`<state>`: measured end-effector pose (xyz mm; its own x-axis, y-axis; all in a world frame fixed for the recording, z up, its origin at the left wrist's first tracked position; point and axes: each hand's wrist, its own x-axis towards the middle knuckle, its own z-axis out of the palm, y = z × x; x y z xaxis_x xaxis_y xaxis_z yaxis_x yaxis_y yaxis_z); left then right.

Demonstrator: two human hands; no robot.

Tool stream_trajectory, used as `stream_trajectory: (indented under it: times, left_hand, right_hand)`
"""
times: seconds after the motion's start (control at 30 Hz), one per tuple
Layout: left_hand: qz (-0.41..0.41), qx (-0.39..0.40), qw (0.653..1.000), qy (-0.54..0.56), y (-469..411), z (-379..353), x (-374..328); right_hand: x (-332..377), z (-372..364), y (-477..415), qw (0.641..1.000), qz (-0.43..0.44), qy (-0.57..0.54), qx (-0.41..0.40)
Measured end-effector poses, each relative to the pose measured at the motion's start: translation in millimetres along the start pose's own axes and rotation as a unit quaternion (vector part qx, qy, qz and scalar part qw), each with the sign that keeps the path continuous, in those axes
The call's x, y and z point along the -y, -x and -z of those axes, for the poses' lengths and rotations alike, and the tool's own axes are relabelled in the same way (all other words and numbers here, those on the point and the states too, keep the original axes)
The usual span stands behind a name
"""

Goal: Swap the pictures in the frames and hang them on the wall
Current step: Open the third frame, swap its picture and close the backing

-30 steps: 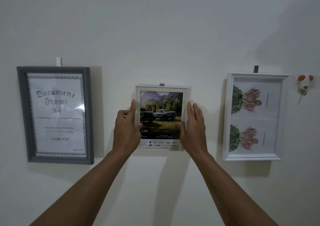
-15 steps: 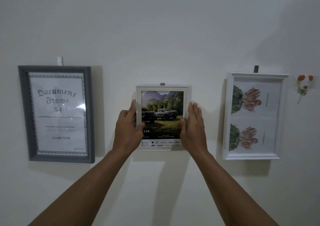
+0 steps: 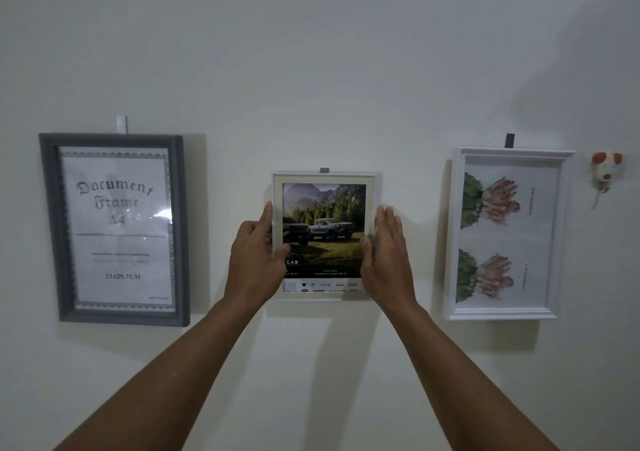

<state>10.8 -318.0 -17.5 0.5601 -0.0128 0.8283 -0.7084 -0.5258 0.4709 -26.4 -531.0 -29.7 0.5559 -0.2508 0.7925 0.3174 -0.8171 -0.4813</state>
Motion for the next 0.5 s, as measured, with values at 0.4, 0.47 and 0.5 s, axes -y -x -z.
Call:
stream_trajectory:
  times: [0.4,0.47,0.5]
  left_hand:
    - [-0.055,-0.078,0.995,0.025,31,4,-30]
    - [-0.083,-0.038,0.995,0.038,37,-5,-51]
    - [-0.091,-0.015,0.995,0.045,39,-11,-63]
  right_hand:
    - [12,49,10,1.000,-0.016,0.021,0.016]
    - [11,72,14,0.999,-0.022,0.043,0.011]
    - [9,84,15,0.998,-0.030,0.058,0.007]
